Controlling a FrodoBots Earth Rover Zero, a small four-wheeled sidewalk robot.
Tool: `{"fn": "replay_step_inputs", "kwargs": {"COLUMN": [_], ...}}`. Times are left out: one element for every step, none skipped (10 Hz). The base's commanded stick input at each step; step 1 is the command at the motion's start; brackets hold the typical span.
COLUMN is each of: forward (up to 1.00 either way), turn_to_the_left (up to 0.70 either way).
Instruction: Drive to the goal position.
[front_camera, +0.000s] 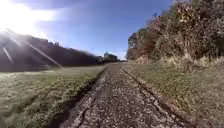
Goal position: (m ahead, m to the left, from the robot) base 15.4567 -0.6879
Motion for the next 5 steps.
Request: {"fn": "replay_step_inputs", "kwargs": {"forward": [0.85, 0.85, 0.85, 0.85, 0.85], "turn_to_the_left": [0.0, 0.0, 0.0, -0.12, -0.28]}}
